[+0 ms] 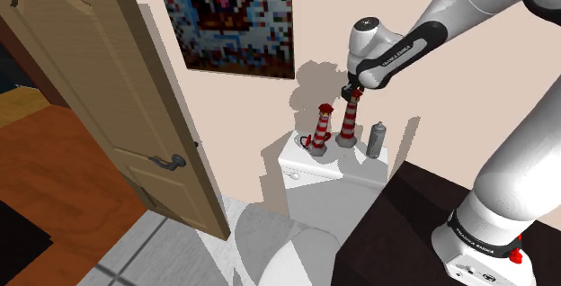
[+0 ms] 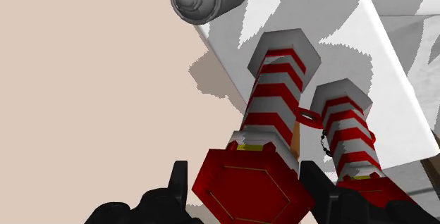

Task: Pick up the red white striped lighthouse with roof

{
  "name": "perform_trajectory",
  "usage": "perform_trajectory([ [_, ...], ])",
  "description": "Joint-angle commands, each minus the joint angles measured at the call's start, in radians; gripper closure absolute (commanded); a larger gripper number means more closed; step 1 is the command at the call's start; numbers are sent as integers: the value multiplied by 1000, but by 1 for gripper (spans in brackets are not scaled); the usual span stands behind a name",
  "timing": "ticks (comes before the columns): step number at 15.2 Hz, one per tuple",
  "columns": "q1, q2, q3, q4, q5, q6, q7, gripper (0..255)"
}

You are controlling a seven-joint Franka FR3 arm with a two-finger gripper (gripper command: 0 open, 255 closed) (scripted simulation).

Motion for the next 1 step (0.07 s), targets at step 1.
perform_trajectory([
  [1,1,-6,1,3,5,-9,-5,255],
])
